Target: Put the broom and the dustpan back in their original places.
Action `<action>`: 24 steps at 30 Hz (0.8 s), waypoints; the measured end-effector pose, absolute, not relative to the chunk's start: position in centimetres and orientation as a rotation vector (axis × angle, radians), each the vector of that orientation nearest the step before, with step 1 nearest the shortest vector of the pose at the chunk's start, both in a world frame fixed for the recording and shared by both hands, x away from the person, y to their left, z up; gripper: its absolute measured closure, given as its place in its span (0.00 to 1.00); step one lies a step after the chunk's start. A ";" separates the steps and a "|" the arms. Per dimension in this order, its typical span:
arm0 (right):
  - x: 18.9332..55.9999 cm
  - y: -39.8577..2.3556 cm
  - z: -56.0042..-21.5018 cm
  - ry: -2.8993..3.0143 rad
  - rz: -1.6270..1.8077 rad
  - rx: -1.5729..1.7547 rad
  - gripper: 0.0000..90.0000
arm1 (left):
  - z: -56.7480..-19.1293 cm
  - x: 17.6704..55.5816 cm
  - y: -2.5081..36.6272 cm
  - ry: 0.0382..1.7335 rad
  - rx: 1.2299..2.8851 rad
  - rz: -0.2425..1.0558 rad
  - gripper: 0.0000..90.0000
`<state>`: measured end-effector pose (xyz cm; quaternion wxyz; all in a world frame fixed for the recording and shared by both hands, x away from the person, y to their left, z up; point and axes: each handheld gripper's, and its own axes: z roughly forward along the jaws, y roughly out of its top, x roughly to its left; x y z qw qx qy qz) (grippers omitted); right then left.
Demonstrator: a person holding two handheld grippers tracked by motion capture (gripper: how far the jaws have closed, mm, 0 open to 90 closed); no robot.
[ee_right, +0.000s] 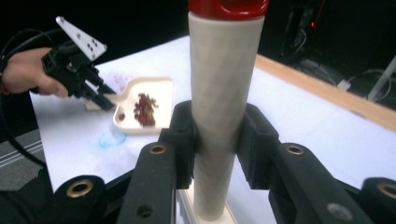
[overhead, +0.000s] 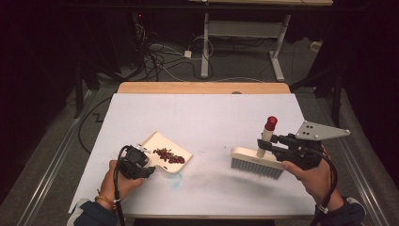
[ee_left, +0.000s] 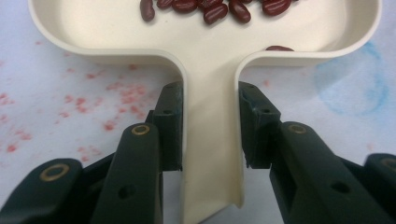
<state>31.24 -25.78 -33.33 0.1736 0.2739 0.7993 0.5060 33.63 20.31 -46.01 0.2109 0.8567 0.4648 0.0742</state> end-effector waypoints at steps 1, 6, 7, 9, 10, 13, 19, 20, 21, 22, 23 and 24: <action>31.2 -26.1 -33.4 2.275 1.430 0.783 0.78 | -46.0 33.7 20.4 1.298 2.375 0.210 0.71; 31.3 -27.7 -32.8 2.308 1.388 0.766 0.78 | -45.8 33.9 21.1 1.344 2.343 0.246 0.71; 31.4 -28.1 -32.7 2.318 1.380 0.771 0.78 | -45.8 34.0 21.2 1.352 2.335 0.250 0.71; 31.7 -28.7 -32.7 2.349 1.373 0.786 0.78 | -45.8 34.1 21.4 1.368 2.319 0.261 0.71; 31.8 -28.9 -32.8 2.357 1.374 0.791 0.78 | -45.8 34.1 21.5 1.374 2.317 0.265 0.71; 32.4 -28.9 -33.2 2.410 1.345 0.797 0.78 | -45.9 34.3 21.8 1.400 2.296 0.277 0.71; 34.4 -28.8 -34.8 2.498 1.326 0.835 0.78 | -46.0 34.6 22.2 1.450 2.251 0.315 0.71; 34.8 -28.8 -35.0 2.503 1.331 0.847 0.78 | -46.1 34.7 22.2 1.456 2.246 0.319 0.71; 35.2 -28.8 -35.2 2.503 1.341 0.857 0.78 | -46.2 34.7 22.1 1.461 2.247 0.325 0.71; 35.5 -28.8 -35.3 2.505 1.354 0.858 0.78 | -46.3 34.7 22.0 1.462 2.252 0.331 0.71; 35.7 -28.9 -35.4 2.505 1.360 0.862 0.78 | -46.4 34.8 21.9 1.466 2.250 0.327 0.71; 36.0 -28.9 -35.4 2.502 1.359 0.875 0.78 | -46.5 34.8 21.9 1.467 2.248 0.328 0.71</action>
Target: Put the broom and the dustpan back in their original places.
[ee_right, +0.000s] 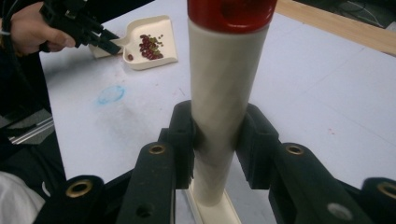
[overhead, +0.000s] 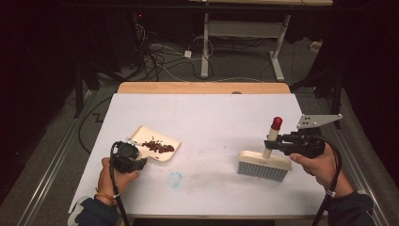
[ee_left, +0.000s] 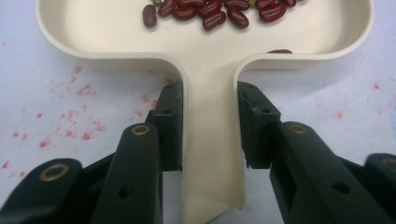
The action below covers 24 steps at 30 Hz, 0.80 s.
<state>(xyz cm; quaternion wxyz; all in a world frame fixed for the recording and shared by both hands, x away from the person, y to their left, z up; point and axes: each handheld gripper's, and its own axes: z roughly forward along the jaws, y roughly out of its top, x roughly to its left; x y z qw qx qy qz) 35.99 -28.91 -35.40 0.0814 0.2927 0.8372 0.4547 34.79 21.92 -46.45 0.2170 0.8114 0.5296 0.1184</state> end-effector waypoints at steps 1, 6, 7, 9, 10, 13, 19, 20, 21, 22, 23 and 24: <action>36.2 -28.9 -35.4 2.497 1.355 0.877 0.78 | -46.4 34.8 21.9 1.466 2.248 0.330 0.71; 36.9 -28.9 -35.8 2.472 1.356 0.906 0.78 | -46.5 34.7 21.8 1.475 2.226 0.317 0.70; 37.0 -28.9 -35.8 2.467 1.350 0.916 0.77 | -46.5 34.6 21.6 1.471 2.226 0.317 0.67; 37.4 -28.7 -35.9 2.455 1.333 0.923 0.77 | -46.4 34.5 21.2 1.464 2.226 0.317 0.64; 37.7 -28.6 -36.1 2.447 1.326 0.934 0.76 | -46.4 34.4 21.0 1.460 2.226 0.310 0.62; 38.8 -28.1 -36.5 2.420 1.293 0.976 0.74 | -46.5 34.2 20.5 1.446 2.219 0.279 0.61; 41.4 -27.3 -37.6 2.378 1.208 1.070 0.71 | -46.3 33.8 19.5 1.402 2.253 0.281 0.54; 41.8 -27.1 -37.9 2.376 1.193 1.086 0.70 | -46.2 33.7 19.5 1.388 2.251 0.291 0.53; 42.2 -27.0 -38.1 2.365 1.165 1.098 0.69 | -46.1 33.5 19.6 1.369 2.246 0.296 0.52; 42.5 -26.9 -38.4 2.361 1.151 1.119 0.69 | -46.0 33.4 19.6 1.336 2.245 0.312 0.51; 42.9 -26.8 -38.6 2.359 1.145 1.127 0.68 | -45.8 33.1 19.7 1.294 2.240 0.335 0.48; 43.2 -26.7 -38.9 2.354 1.135 1.138 0.68 | -45.7 32.8 19.7 1.248 2.238 0.375 0.45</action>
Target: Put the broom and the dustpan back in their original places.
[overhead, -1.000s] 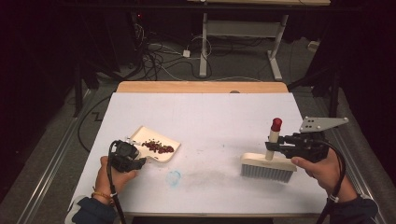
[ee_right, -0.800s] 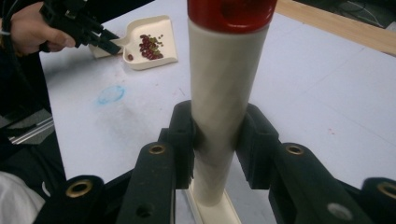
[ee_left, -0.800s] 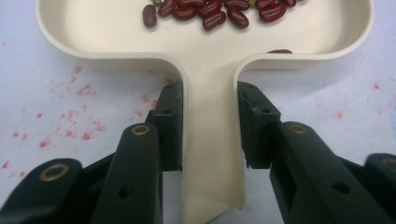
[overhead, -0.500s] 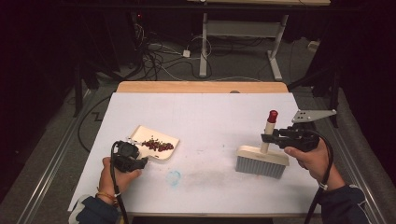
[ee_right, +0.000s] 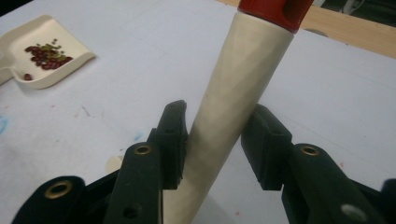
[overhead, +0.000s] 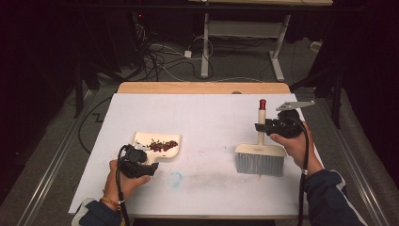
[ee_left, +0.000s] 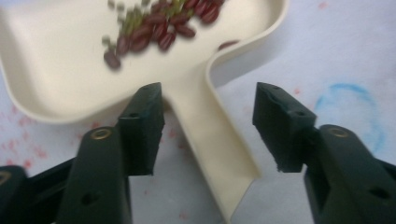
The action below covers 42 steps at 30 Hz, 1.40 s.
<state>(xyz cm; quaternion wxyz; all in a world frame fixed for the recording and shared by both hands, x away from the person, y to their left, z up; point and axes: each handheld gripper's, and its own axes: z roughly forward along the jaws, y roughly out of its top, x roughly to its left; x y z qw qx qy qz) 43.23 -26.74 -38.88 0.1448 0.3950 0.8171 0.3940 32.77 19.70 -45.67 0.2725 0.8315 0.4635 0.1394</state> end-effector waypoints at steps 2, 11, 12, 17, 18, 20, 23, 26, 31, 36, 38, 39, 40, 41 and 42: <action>43.8 -26.5 -39.4 2.348 1.101 1.158 0.67 | -45.5 32.0 19.6 1.182 2.230 0.460 0.37; 45.5 -26.0 -41.2 2.311 1.039 1.231 0.65 | -45.3 29.3 19.7 0.950 2.155 0.661 0.24; 45.7 -26.0 -41.4 2.306 1.038 1.236 0.65 | -45.3 29.1 19.8 0.932 2.154 0.665 0.24; 46.3 -25.4 -42.5 2.291 1.000 1.257 0.64 | -45.3 28.6 19.6 0.859 2.149 0.716 0.23; 46.4 -25.3 -42.6 2.283 0.982 1.257 0.62 | -45.3 28.6 19.6 0.854 2.148 0.724 0.22; 46.4 -25.0 -42.7 2.233 0.911 1.247 0.59 | -45.4 28.5 19.5 0.842 2.148 0.727 0.22; 46.2 -24.8 -42.6 2.193 0.963 1.234 0.56 | -45.5 28.4 19.4 0.833 2.155 0.728 0.22; 45.9 -24.5 -42.5 2.180 0.976 1.195 0.56 | -45.5 28.3 19.2 0.823 2.153 0.734 0.22; 45.3 -24.3 -42.1 2.145 1.032 1.158 0.53 | -46.0 28.1 18.7 0.808 2.180 0.738 0.22; 44.3 -23.8 -41.1 2.106 1.098 1.068 0.47 | -46.1 28.2 18.5 0.809 2.187 0.728 0.21; 43.8 -23.6 -40.6 2.097 1.116 1.026 0.44 | -46.2 28.2 18.6 0.814 2.191 0.720 0.21; 43.5 -23.5 -40.3 2.091 1.118 1.014 0.43 | -46.3 28.2 18.6 0.817 2.187 0.715 0.21; 43.3 -23.4 -40.1 2.085 1.124 0.993 0.42 | -46.3 28.3 18.6 0.821 2.185 0.711 0.21; 43.0 -23.3 -39.8 2.078 1.134 0.982 0.40 | -46.2 28.3 18.6 0.824 2.184 0.711 0.21; 42.7 -23.3 -39.6 2.071 1.145 0.970 0.40 | -46.2 28.3 18.6 0.823 2.179 0.710 0.21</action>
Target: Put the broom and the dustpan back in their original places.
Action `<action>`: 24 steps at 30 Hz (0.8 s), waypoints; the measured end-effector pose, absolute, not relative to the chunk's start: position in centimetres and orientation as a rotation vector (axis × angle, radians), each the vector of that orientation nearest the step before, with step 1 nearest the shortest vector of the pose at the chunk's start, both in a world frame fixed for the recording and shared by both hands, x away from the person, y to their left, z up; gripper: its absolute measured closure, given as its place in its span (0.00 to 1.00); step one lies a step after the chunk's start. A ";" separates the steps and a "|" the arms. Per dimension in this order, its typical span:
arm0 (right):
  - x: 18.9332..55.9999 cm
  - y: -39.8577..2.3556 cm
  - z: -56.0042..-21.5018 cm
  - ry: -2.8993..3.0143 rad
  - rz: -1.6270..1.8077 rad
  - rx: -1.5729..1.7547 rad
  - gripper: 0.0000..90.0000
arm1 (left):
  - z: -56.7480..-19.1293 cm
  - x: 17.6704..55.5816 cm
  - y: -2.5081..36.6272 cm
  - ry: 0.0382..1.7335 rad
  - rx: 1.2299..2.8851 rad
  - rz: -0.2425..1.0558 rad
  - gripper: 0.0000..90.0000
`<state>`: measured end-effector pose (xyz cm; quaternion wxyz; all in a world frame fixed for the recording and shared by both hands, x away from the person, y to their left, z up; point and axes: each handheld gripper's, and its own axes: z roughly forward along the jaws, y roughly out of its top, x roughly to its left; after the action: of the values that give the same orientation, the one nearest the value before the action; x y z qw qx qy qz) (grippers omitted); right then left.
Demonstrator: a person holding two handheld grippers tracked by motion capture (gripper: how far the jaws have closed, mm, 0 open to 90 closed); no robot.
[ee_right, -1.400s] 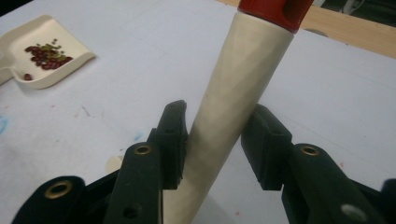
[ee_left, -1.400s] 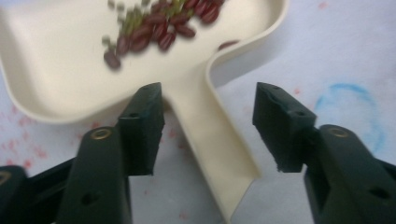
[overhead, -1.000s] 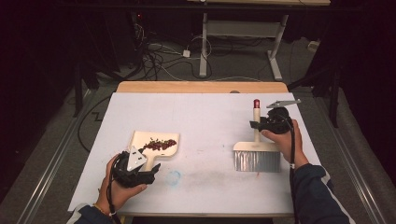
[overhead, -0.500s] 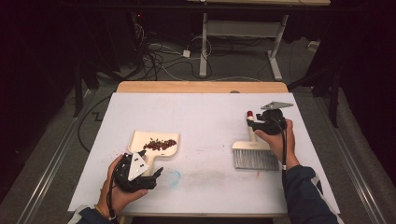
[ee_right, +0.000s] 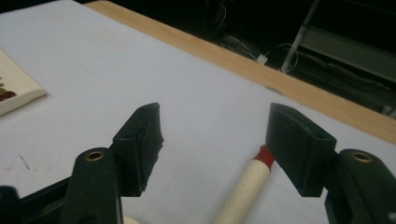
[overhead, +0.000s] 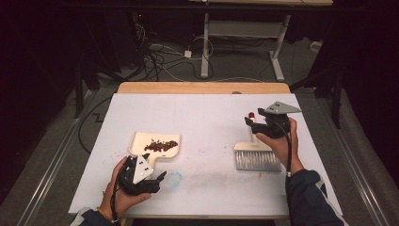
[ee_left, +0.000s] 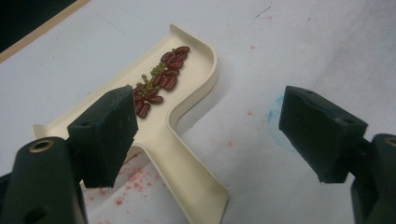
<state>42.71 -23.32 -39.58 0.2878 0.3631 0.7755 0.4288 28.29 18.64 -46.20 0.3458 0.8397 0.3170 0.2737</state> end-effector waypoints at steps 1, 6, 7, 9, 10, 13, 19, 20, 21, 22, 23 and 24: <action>42.5 -23.3 -39.3 2.059 1.158 0.959 0.39 | -46.2 28.3 18.6 0.823 2.177 0.709 0.21; 41.3 -23.1 -38.4 2.058 1.192 0.900 0.38 | -46.1 28.3 18.5 0.822 2.194 0.700 0.21; 41.1 -23.1 -38.3 2.056 1.200 0.899 0.37 | -46.1 28.3 18.4 0.822 2.190 0.699 0.21; 40.9 -23.0 -38.1 2.059 1.208 0.887 0.36 | -46.0 28.3 18.4 0.822 2.181 0.696 0.21; 40.7 -22.9 -38.1 2.056 1.205 0.883 0.35 | -46.0 28.2 18.4 0.821 2.178 0.697 0.21; 40.4 -22.7 -38.0 2.039 1.184 0.888 0.33 | -46.0 28.2 18.4 0.815 2.181 0.693 0.21; 39.0 -22.8 -37.7 1.987 1.222 0.854 0.31 | -46.0 28.1 18.4 0.806 2.182 0.689 0.21; 38.8 -22.7 -37.6 1.984 1.219 0.848 0.30 | -46.0 28.1 18.4 0.804 2.180 0.690 0.21; 38.5 -22.7 -37.6 1.983 1.222 0.835 0.30 | -45.9 28.1 18.4 0.803 2.179 0.692 0.21; 38.2 -22.7 -37.6 1.986 1.225 0.828 0.30 | -46.0 28.1 18.4 0.803 2.177 0.691 0.21; 37.9 -22.7 -37.6 1.985 1.226 0.816 0.30 | -46.0 28.1 18.4 0.803 2.176 0.689 0.21; 37.6 -22.6 -37.6 1.990 1.225 0.809 0.29 | -46.0 28.1 18.4 0.802 2.173 0.687 0.21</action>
<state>37.65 -22.64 -37.58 0.3282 0.3092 0.7601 0.4679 28.12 18.39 -45.96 0.3548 0.8410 0.3103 0.2656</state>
